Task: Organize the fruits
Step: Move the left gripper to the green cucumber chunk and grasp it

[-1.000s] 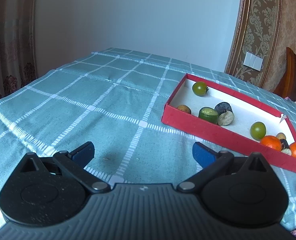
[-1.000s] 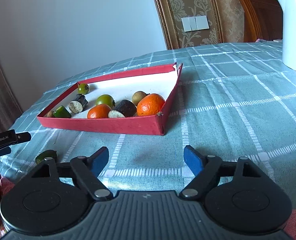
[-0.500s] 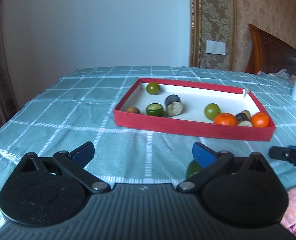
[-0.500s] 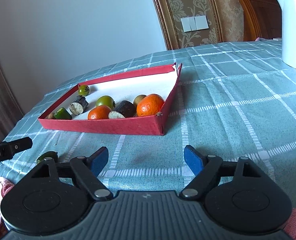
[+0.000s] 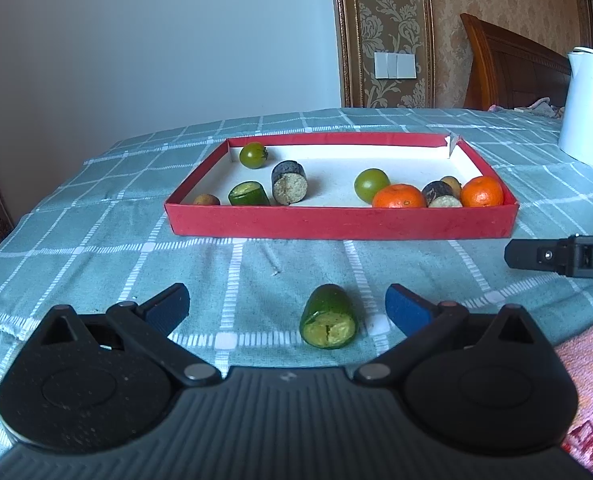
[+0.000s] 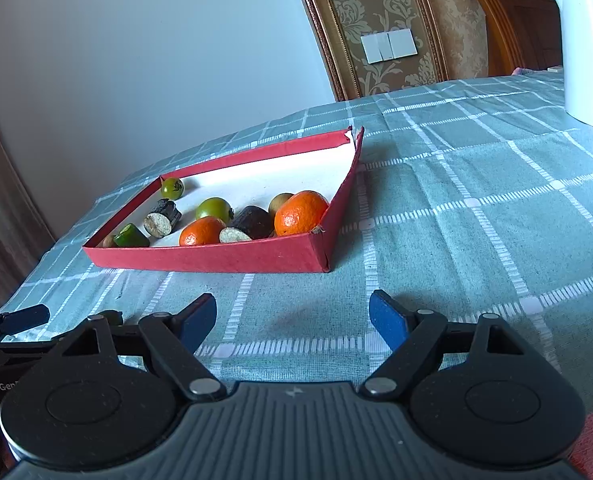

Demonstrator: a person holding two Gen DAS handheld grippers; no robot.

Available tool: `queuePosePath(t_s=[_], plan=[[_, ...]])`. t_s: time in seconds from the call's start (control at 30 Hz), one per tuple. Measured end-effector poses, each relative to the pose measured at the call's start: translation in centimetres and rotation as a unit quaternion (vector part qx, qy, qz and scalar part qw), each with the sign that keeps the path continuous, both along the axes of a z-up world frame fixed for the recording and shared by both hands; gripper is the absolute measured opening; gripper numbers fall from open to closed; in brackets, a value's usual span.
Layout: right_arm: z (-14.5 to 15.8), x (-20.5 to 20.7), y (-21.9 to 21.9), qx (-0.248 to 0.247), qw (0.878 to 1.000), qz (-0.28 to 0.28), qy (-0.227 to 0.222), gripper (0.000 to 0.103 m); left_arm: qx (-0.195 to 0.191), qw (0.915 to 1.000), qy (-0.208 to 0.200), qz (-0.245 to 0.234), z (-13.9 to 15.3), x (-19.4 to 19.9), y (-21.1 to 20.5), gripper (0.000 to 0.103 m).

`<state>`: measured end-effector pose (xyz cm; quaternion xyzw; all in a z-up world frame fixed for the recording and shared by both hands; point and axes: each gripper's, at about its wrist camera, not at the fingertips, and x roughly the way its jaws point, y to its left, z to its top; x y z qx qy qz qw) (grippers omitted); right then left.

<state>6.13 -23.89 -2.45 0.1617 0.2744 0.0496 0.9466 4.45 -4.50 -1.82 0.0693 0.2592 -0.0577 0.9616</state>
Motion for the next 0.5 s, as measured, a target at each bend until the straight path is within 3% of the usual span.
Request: queuePosePath(t_s=[0.17,0.33,0.47,0.5], plan=[[0.01,0.01,-0.02,0.002,1.000,0.000,0.000,0.084,0.000,1.0000,-0.004,-0.003,-0.09,0.00,-0.31,0.103],[0.01,0.01,-0.02,0.004,1.000,0.000,-0.001,0.084,-0.008,0.9998,0.017,-0.009,-0.44,0.48,-0.14,0.085],[0.02,0.02,-0.04,0.006,1.000,0.000,-0.001,0.084,-0.021,0.9995,0.024,-0.006,-0.53,0.70,0.21,0.079],[0.02,0.02,-0.02,0.006,1.000,0.000,-0.001,0.084,-0.023,0.9994,0.026,-0.007,-0.56,0.74,0.26,0.072]])
